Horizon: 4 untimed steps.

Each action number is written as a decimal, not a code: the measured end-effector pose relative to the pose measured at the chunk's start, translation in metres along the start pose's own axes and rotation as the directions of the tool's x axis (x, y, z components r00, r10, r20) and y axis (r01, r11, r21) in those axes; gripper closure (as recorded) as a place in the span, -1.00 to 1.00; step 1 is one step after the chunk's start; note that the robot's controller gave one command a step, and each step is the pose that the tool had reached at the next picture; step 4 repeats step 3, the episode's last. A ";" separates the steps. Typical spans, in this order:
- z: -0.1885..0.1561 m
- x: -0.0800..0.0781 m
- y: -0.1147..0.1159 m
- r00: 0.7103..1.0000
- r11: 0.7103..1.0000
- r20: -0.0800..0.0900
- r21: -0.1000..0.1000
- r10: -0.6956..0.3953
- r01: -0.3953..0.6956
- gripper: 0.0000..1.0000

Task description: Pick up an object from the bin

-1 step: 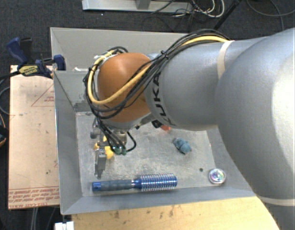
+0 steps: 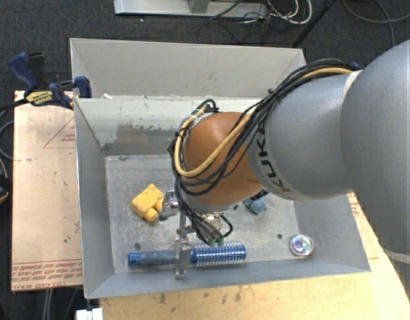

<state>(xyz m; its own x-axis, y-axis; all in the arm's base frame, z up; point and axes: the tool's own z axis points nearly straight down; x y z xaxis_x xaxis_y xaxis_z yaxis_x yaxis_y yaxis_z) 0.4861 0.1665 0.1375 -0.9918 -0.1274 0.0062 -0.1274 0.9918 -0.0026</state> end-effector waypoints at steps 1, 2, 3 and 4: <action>0.062 -0.001 0.009 0.986 0.986 0.019 -0.009 0.165 -0.165 -1.00; 0.063 0.000 0.009 0.986 0.986 0.017 -0.010 0.167 -0.167 1.00; -0.085 -0.013 -0.018 0.989 0.989 0.013 -0.006 0.145 -0.145 1.00; -0.085 -0.013 -0.018 0.989 0.989 0.013 -0.006 0.145 -0.145 1.00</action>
Offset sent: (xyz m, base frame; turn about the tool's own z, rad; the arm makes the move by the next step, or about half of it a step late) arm -0.0054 0.0073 -0.0663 0.1657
